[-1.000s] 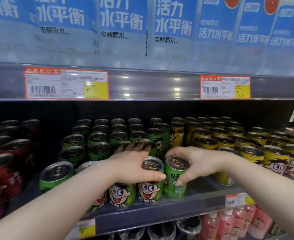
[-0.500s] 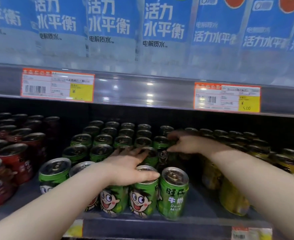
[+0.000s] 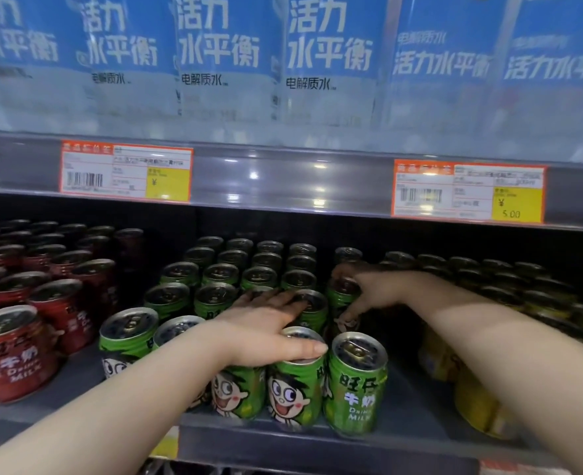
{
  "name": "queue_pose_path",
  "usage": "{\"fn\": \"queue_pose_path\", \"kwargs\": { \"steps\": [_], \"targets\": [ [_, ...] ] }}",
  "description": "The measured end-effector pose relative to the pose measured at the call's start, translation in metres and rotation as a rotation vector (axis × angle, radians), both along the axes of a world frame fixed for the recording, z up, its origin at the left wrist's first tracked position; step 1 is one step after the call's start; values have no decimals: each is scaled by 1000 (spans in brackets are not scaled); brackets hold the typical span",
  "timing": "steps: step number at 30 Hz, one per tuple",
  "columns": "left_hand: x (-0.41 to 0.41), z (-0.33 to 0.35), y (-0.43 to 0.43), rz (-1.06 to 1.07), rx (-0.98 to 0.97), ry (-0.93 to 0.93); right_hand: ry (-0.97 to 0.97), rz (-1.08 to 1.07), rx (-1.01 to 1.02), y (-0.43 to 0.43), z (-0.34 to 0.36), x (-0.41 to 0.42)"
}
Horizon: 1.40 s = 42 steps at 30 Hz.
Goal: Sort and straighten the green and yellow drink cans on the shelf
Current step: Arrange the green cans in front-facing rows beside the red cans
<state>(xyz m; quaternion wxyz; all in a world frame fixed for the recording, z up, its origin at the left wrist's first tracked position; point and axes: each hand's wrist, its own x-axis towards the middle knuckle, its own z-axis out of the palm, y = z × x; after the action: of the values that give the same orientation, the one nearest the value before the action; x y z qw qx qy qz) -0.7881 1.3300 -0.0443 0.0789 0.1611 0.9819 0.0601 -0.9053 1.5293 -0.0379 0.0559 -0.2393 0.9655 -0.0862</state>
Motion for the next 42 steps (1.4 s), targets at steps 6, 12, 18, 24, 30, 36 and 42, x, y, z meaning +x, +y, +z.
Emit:
{"fn": "queue_pose_path", "kwargs": {
  "steps": [6, 12, 18, 24, 30, 36, 42],
  "targets": [
    [-1, -3, -2, -23, -1, 15, -131, -21, -83, 16, 4, 32],
    [-8, -7, -4, -51, -3, 37, -152, -73, -148, 16, 1, 52],
    [-12, -13, -7, -68, 14, 60, -149, -121, -164, 14, -2, 56],
    [-11, -13, -7, -57, 19, 44, -178, -100, -150, 19, -4, 53],
    [-7, -8, -3, -29, 47, 43, -186, -47, -158, 23, -5, 46],
    [-5, -6, -5, 17, 132, 25, -173, 74, -144, 27, -6, 33],
    [-10, -7, -5, 188, 524, -54, -160, 148, -135, 29, -10, 24]
  ]
}}
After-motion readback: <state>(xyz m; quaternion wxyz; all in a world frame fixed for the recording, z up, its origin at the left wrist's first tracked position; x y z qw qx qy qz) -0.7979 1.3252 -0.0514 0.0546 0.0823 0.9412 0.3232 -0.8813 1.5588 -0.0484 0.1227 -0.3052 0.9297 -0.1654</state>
